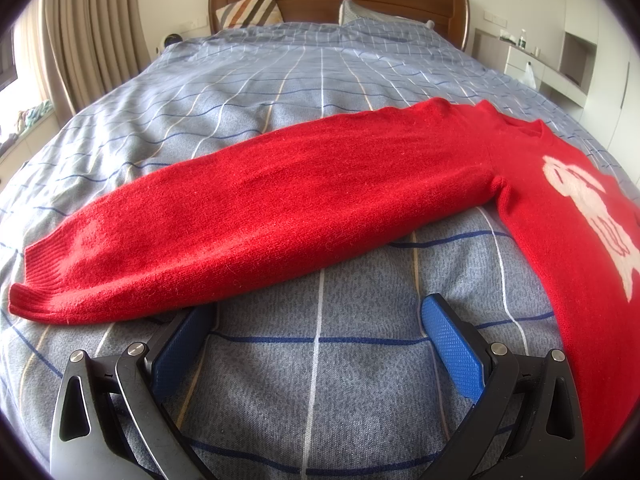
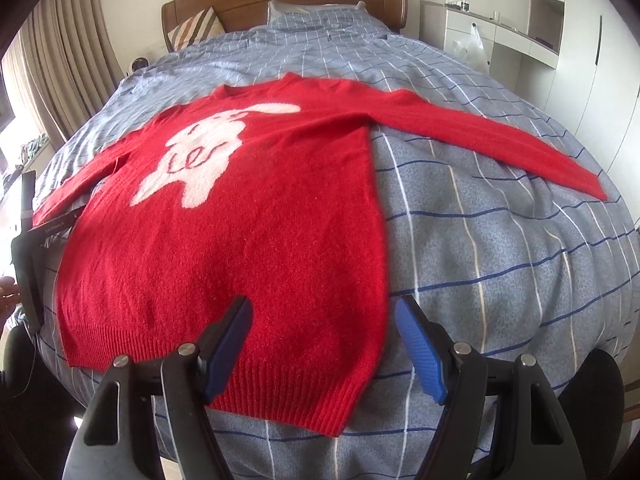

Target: Fold small clothes

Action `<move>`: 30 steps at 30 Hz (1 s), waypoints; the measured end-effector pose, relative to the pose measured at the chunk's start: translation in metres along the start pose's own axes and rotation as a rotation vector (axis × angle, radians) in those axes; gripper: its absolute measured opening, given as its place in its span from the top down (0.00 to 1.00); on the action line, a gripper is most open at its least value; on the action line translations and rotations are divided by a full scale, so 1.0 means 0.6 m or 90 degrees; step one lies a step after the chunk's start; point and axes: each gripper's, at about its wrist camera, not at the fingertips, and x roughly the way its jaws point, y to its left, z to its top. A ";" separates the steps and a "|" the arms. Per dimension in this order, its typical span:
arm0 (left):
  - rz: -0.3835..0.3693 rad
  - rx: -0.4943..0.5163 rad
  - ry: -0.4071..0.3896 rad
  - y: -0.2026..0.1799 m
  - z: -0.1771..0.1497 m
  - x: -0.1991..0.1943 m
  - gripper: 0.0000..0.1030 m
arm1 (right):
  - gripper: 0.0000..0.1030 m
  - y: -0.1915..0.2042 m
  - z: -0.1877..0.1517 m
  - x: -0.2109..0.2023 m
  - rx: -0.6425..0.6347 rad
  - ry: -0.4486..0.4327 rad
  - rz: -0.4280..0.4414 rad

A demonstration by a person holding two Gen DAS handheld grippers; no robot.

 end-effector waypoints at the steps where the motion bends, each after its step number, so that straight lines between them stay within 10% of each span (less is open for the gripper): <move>1: 0.000 0.000 0.000 0.000 0.000 0.000 0.00 | 0.29 -0.008 0.000 -0.004 0.005 -0.006 0.000; 14: -0.007 -0.009 0.019 0.001 0.011 0.009 0.00 | 0.29 -0.207 0.067 -0.027 0.149 -0.104 0.039; 25: 0.025 -0.086 0.084 -0.004 0.018 0.003 0.00 | 0.31 -0.554 0.057 0.074 0.651 -0.117 0.265; 30: 0.024 -0.105 0.077 -0.027 0.023 -0.038 0.01 | 0.44 -0.615 0.071 0.094 0.685 -0.153 0.259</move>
